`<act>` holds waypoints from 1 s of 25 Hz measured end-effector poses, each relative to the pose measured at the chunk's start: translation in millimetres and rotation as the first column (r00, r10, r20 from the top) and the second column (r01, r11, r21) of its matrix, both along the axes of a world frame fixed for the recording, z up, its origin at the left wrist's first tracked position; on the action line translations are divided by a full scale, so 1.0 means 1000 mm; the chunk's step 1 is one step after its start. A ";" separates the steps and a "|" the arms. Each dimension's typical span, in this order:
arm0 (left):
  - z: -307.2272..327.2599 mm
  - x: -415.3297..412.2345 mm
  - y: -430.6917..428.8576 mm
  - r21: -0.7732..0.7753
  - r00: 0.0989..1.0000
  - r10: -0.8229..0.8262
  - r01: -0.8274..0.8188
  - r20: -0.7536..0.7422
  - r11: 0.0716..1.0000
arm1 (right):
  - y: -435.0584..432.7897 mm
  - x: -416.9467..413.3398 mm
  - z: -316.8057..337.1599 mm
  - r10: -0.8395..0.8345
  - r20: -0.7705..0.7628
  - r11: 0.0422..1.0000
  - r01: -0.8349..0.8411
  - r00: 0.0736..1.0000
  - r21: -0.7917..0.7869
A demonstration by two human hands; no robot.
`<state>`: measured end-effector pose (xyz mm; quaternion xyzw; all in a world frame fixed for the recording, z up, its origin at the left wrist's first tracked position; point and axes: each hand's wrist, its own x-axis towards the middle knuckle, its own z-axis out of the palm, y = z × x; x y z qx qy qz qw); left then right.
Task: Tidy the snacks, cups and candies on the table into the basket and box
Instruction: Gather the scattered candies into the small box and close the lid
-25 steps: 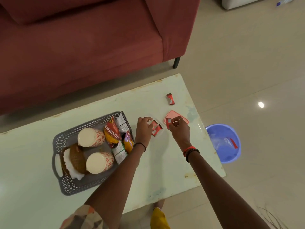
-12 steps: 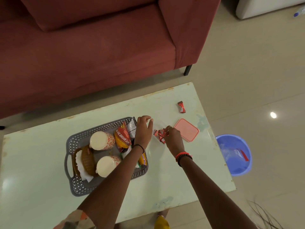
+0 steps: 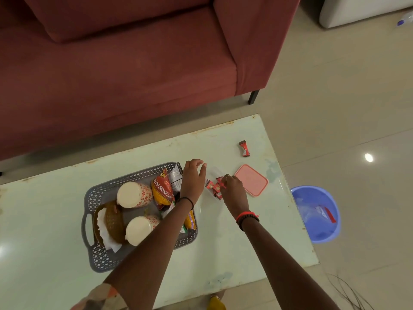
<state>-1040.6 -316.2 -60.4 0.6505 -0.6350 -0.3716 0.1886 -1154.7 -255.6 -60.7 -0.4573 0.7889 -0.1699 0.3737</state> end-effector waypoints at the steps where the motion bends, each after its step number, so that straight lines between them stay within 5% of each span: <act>1: -0.001 -0.001 -0.001 0.000 1.000 0.002 -0.002 0.004 1.000 | -0.002 -0.003 0.000 -0.018 0.007 1.000 0.018 1.000 -0.011; 8: -0.011 -0.005 -0.007 0.005 0.999 0.036 -0.036 -0.031 0.999 | -0.039 -0.058 -0.012 -0.214 -0.049 0.971 0.207 0.976 -0.117; 14: -0.026 -0.011 -0.013 0.002 0.996 0.070 -0.070 -0.063 0.998 | -0.065 -0.083 -0.047 0.166 -0.261 0.986 -0.160 0.951 0.044; 17: -0.030 -0.013 -0.014 0.008 0.994 0.079 -0.079 -0.078 0.997 | -0.067 -0.085 -0.058 0.208 -0.385 0.976 -0.216 0.899 0.022; 21: -0.028 -0.012 -0.013 0.013 0.994 0.080 -0.079 -0.078 0.997 | -0.062 -0.082 -0.059 0.193 -0.295 0.978 -0.207 0.936 -0.019; 25: -0.023 -0.011 -0.009 0.034 0.995 0.068 -0.065 -0.078 0.997 | -0.054 -0.072 -0.033 0.001 -0.070 0.983 -0.014 0.998 -0.186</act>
